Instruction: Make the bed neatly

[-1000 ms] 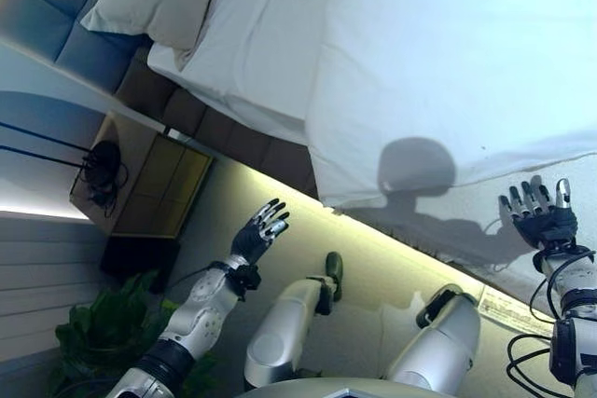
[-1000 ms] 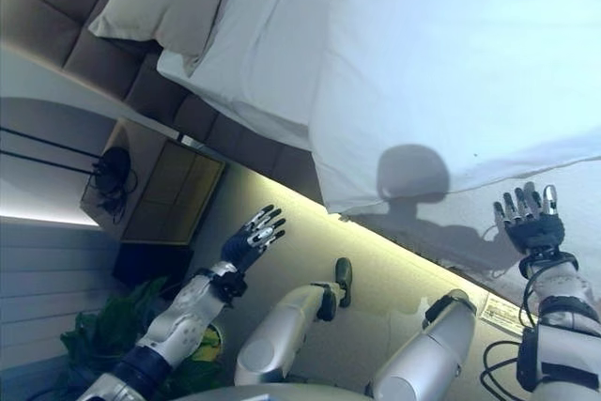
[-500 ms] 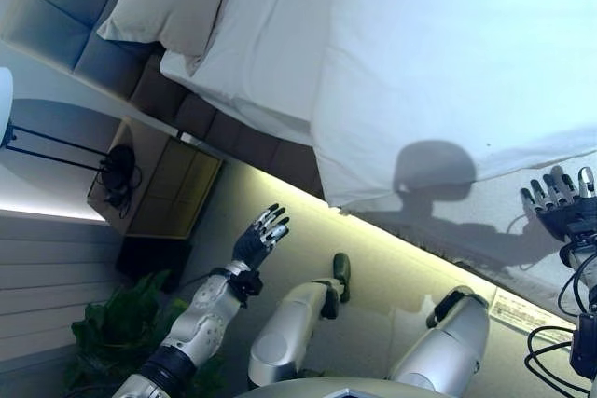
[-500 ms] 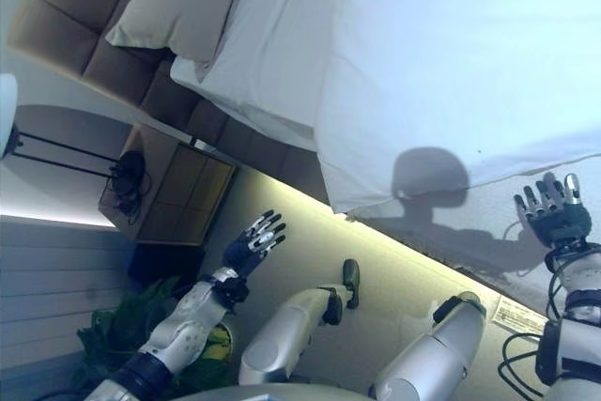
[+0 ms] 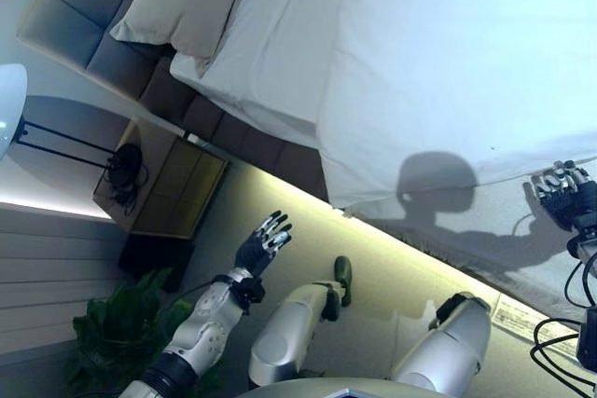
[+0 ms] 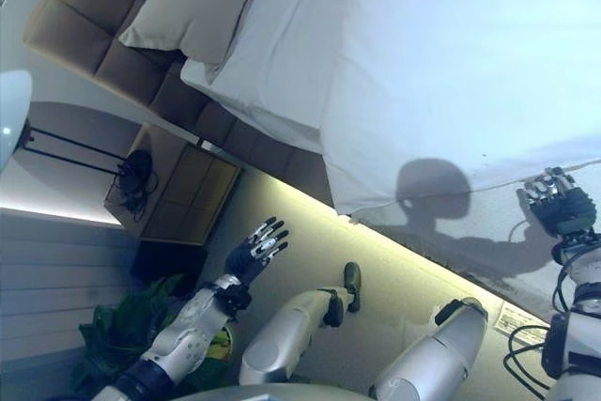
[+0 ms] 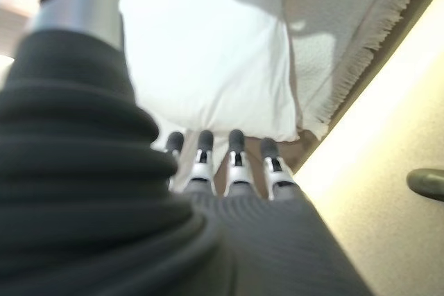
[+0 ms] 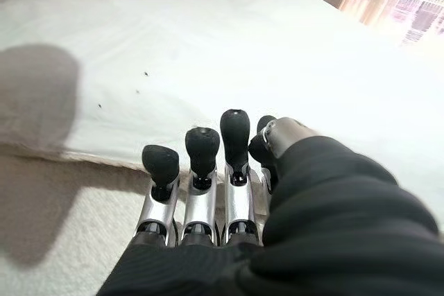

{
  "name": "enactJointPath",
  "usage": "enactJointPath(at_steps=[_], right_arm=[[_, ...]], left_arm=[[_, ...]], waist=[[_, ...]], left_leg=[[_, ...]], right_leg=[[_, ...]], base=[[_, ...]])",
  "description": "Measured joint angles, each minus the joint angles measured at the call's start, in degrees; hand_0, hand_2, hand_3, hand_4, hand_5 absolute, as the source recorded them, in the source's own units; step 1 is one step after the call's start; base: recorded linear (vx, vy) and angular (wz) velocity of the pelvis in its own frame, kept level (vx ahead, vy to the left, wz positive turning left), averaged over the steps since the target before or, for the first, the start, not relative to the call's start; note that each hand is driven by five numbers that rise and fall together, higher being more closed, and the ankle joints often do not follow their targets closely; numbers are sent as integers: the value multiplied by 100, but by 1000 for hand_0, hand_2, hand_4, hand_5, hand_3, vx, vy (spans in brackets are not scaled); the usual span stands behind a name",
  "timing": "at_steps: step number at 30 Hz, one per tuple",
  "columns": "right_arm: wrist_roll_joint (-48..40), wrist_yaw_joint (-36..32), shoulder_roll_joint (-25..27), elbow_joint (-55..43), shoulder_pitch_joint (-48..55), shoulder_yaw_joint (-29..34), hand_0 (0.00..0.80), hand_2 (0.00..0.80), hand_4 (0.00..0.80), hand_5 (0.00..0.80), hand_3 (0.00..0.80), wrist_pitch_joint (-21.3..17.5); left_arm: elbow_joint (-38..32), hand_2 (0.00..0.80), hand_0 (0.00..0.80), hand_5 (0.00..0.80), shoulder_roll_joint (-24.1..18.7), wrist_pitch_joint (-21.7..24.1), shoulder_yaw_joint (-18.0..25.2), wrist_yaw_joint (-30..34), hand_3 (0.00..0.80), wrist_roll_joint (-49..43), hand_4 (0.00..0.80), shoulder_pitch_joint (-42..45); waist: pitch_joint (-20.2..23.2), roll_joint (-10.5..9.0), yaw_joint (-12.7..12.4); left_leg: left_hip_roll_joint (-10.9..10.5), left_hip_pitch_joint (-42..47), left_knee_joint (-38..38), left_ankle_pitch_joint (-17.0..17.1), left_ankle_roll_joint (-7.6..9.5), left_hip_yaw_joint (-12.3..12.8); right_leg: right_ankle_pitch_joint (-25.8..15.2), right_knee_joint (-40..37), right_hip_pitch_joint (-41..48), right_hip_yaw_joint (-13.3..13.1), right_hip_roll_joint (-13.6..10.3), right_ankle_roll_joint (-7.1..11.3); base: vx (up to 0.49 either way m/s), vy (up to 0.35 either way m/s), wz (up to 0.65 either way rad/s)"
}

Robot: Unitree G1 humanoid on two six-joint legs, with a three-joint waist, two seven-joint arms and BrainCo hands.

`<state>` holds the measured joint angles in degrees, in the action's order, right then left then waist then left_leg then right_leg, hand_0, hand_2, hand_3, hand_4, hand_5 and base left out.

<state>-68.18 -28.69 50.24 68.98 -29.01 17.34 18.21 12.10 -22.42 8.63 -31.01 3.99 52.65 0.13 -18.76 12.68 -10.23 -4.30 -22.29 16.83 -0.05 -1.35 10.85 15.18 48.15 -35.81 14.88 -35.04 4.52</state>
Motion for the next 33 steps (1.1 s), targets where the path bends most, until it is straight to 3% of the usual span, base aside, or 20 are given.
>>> enactJointPath(at_steps=[4,5,9,21,33], right_arm=[[-1,-92,-119,8,140,0,800,800,800,800,800,1],[0,-107,-217,7,224,0,0,0,0,0,0,0],[83,-79,-454,6,493,1,0,0,0,0,0,1],[-87,938,-342,12,331,-46,0,0,0,0,0,257],[-128,1028,-122,84,-188,-254,0,0,0,0,0,305]], left_arm=[[1,0,0,0,-2,63,9,-2,0,-3,0,37],[0,0,0,0,-12,63,10,-2,0,-3,0,105],[-1,0,0,0,-12,40,12,-13,0,-13,0,232],[24,0,0,0,4,-26,-170,-132,0,-13,0,205],[23,0,0,0,118,76,-257,-319,0,-7,0,-54]], waist=[[21,-55,-16],[75,-109,-11],[232,-278,-13],[350,-95,4],[-28,-20,44]], left_leg=[[53,272,-124,19,-20,6],[66,329,-150,21,-20,7],[63,550,-231,11,-36,8],[116,135,-144,68,-90,12],[154,-96,-2,26,-147,56]], right_leg=[[67,-93,275,32,82,16],[84,-111,341,68,86,14],[109,-135,539,106,92,52],[82,-89,121,63,164,13],[120,44,-146,-57,168,-4]], base=[[72,-64,-3],[104,-33,-4],[100,7,-2],[-54,-9,1],[-8,0,0]])
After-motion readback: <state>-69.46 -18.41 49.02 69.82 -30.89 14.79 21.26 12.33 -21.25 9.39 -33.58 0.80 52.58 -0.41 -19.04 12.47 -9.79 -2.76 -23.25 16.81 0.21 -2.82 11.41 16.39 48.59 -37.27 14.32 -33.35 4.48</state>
